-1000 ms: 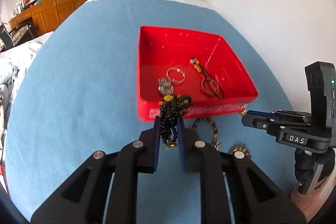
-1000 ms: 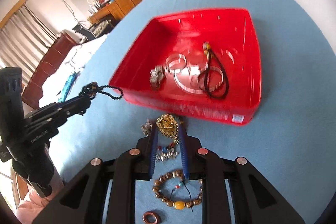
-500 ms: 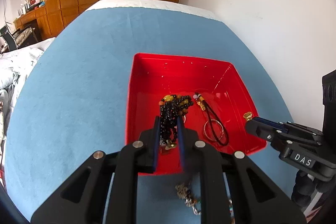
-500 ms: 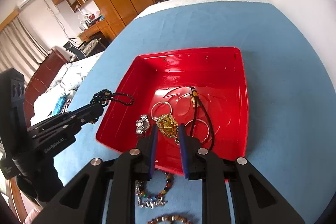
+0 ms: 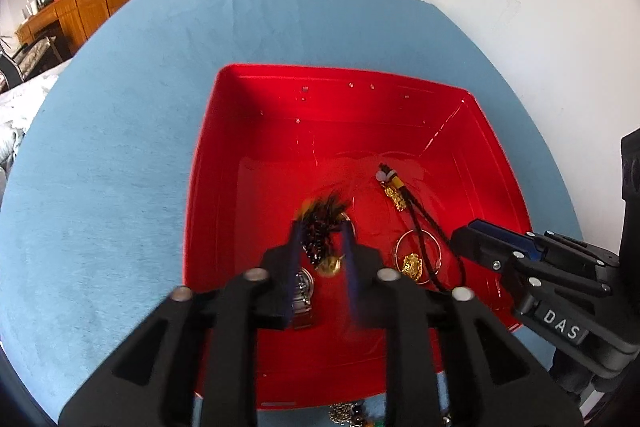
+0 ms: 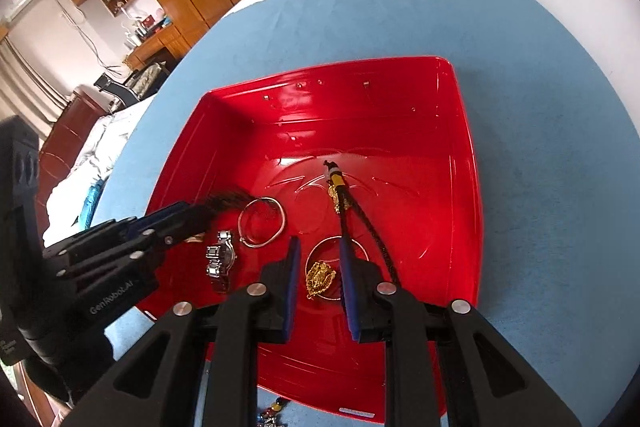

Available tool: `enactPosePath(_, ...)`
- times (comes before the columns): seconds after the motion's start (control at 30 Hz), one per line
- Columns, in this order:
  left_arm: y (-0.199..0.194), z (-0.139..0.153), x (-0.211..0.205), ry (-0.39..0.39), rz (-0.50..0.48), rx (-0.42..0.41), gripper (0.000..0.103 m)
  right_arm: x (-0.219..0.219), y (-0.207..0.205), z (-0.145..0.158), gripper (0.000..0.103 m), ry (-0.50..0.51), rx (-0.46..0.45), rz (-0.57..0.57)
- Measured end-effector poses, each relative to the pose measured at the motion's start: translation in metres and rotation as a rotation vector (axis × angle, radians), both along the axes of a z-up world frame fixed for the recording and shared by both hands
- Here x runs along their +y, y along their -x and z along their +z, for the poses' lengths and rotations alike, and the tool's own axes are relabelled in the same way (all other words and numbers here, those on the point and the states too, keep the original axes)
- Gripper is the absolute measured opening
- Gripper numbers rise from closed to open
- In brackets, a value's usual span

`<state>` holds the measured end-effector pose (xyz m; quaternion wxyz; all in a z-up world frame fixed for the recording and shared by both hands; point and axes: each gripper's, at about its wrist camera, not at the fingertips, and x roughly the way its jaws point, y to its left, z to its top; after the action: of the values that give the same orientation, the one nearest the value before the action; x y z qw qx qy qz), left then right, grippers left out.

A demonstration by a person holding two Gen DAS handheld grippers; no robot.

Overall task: Organize jewelry
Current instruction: 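Lower the black bracelet and gold pendant into the tin and open both tools, then withdraw both tools from the tin toward the brown ring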

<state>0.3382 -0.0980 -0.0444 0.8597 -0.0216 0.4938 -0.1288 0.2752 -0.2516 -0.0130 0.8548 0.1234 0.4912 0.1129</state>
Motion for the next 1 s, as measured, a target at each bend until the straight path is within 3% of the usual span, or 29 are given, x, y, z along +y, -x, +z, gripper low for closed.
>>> enactPosePath(0.03,0.001,0.0,0.002,0.004,0.006,-0.001,0.055,-0.001,0.0,0.001,0.025,0.0,-0.006,-0.003)
enactPosePath(0.07,0.0,0.002,0.003,0.005,0.012,-0.006,0.057,-0.001,0.001,0.002,0.028,0.001,-0.013,-0.006)
enactPosePath(0.23,0.01,0.013,0.015,0.014,0.045,-0.013,0.063,-0.005,0.008,0.01,0.04,-0.017,-0.034,-0.013)
enactPosePath(0.33,0.019,0.022,0.02,-0.005,0.059,-0.028,0.067,-0.005,0.015,0.016,0.055,-0.015,-0.047,-0.016)
enactPosePath(0.4,0.027,0.027,0.024,-0.011,0.062,-0.035,0.08,-0.005,0.022,0.02,0.061,-0.003,-0.06,-0.016)
enactPosePath(0.53,0.05,0.033,0.037,-0.021,0.084,-0.06,0.088,-0.002,0.041,0.03,0.08,0.007,-0.071,0.001)
enactPosePath(0.67,0.076,0.035,0.052,-0.034,0.118,-0.077,0.09,-0.002,0.066,0.04,0.098,0.047,-0.095,-0.003)
enactPosePath(0.77,0.095,0.035,0.06,-0.048,0.12,-0.08,0.091,-0.003,0.087,0.044,0.099,0.065,-0.093,0.001)
enactPosePath(0.87,0.115,0.03,0.067,-0.049,0.125,-0.069,0.092,-0.008,0.108,0.042,0.099,0.012,-0.079,0.034)
enactPosePath(1.0,0.141,0.014,0.071,-0.043,0.128,-0.02,0.092,-0.011,0.128,0.033,0.099,0.01,-0.04,0.046)
